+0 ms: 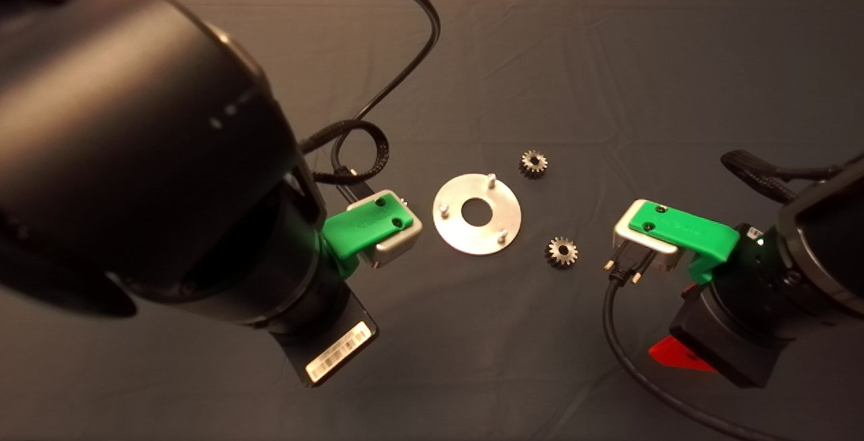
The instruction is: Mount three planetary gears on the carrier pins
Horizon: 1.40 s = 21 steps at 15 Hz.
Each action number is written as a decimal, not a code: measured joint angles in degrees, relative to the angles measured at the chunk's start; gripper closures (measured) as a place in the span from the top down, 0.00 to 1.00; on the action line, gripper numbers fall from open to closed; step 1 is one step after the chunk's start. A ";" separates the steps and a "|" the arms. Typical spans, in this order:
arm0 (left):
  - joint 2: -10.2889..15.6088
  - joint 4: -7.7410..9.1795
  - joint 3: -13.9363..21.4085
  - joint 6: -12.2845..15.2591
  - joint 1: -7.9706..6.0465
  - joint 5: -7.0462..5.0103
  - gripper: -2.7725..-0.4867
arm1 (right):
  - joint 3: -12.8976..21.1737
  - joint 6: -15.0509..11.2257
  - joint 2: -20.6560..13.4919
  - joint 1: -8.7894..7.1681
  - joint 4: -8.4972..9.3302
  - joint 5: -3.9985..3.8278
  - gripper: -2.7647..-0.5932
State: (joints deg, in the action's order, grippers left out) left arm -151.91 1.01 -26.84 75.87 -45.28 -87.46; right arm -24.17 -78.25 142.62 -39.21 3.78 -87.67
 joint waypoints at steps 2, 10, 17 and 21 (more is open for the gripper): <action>0.00 0.00 0.23 0.20 0.00 0.00 0.50 | -0.84 1.18 -2.62 5.11 -6.14 0.00 0.53; -0.11 0.00 0.59 0.83 0.00 0.00 0.50 | -13.18 18.53 -7.26 15.97 -23.34 -0.06 0.53; 0.00 0.00 0.66 0.83 0.00 0.00 0.50 | -18.04 22.13 -5.97 17.89 -25.21 -0.02 0.53; 0.00 0.00 0.66 0.83 0.00 0.00 0.50 | -18.74 22.67 -5.94 19.41 -25.83 0.00 0.53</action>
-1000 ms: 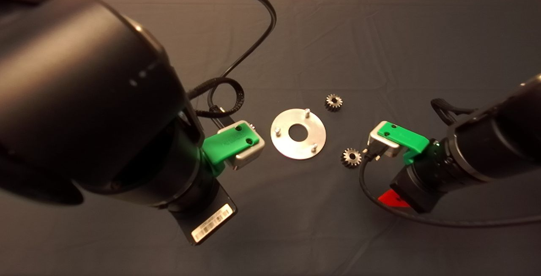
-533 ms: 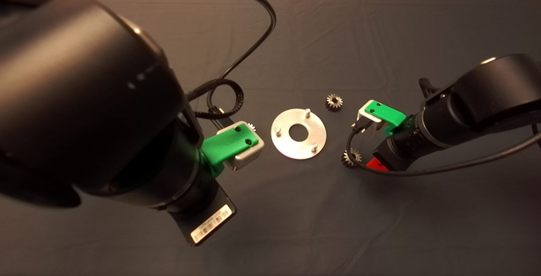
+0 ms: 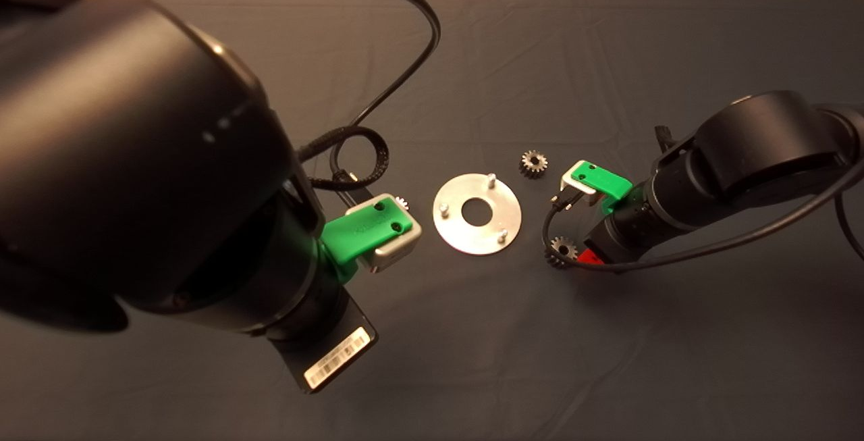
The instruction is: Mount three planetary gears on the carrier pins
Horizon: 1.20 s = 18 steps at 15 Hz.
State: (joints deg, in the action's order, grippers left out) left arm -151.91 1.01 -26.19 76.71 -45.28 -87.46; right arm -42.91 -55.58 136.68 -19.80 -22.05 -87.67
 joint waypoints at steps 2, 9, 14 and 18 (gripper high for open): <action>0.00 0.00 0.06 0.00 0.00 0.00 0.50 | -0.13 0.06 0.00 0.28 -0.10 0.00 0.53; 0.00 0.00 0.06 0.00 0.00 0.00 0.50 | -0.20 0.10 0.00 2.19 -2.61 0.00 0.53; 0.00 0.00 0.06 0.01 0.00 0.00 0.50 | -0.28 0.29 0.00 3.76 -5.58 0.00 0.53; 0.00 0.00 0.06 0.02 0.02 0.00 0.50 | -0.72 0.71 0.01 4.62 -7.44 0.00 0.53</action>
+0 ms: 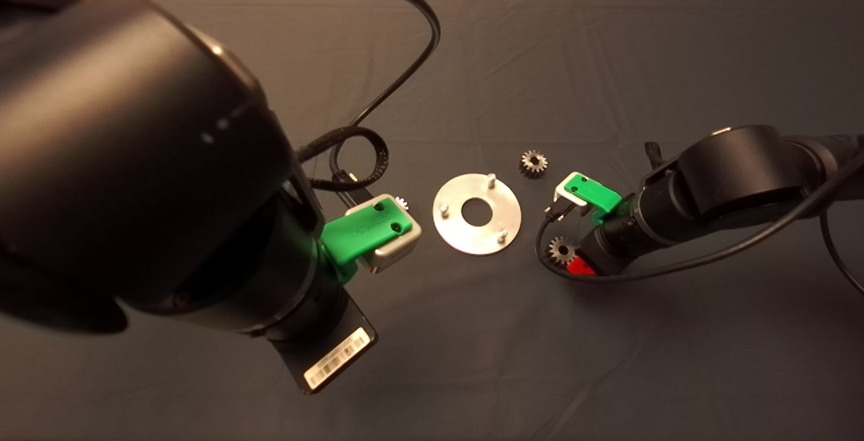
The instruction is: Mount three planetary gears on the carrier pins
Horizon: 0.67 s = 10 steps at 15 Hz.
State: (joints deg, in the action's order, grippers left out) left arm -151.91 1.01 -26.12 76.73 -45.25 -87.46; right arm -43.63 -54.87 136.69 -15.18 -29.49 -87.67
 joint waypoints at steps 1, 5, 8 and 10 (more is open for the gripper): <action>0.00 0.00 0.00 -0.01 -0.02 0.00 0.50 | -0.06 0.07 -0.01 0.20 -0.36 -0.03 0.53; 0.00 0.00 0.00 0.00 -0.02 0.00 0.50 | -0.16 0.20 0.00 2.03 -2.28 0.00 0.53; 0.00 0.00 0.00 -0.01 -0.02 0.00 0.50 | -0.22 0.22 0.00 2.58 -2.93 -0.02 0.53; 0.00 0.00 0.00 0.00 -0.02 0.00 0.50 | -0.27 0.22 0.11 3.00 -3.25 0.00 0.53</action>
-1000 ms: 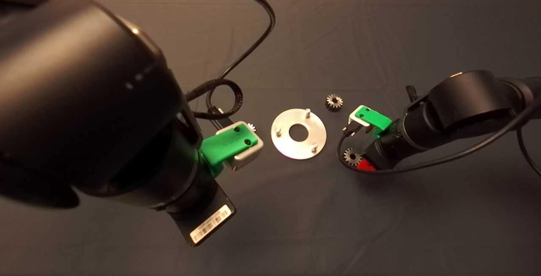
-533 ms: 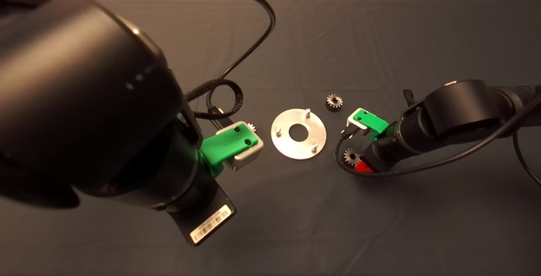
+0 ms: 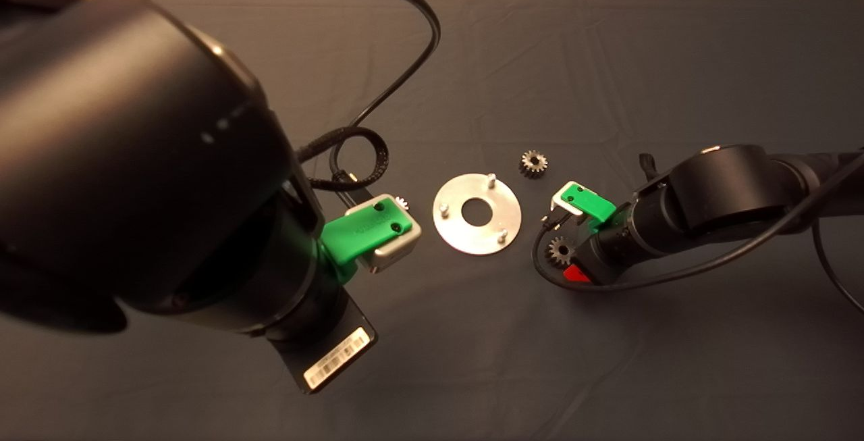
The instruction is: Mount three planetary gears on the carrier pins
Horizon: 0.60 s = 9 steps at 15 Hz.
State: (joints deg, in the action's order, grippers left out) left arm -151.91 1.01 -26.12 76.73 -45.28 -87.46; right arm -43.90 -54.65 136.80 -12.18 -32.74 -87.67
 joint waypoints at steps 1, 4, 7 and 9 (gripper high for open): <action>0.00 0.00 0.00 0.00 0.00 0.00 0.50 | -0.01 0.00 0.02 0.26 -0.11 0.01 0.53; 0.00 0.00 0.00 0.00 0.00 0.00 0.50 | -0.22 0.00 0.05 0.57 -0.88 -0.02 0.53; 0.00 0.00 0.00 0.00 0.00 0.00 0.50 | -0.41 0.05 0.07 1.55 -2.19 -0.01 0.53; 0.00 0.00 0.00 0.00 0.00 0.00 0.50 | -0.54 0.11 0.35 1.87 -3.13 -0.04 0.53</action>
State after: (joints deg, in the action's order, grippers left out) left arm -151.91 1.01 -26.12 76.73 -45.28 -87.46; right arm -44.43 -54.54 137.16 -10.30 -35.87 -87.71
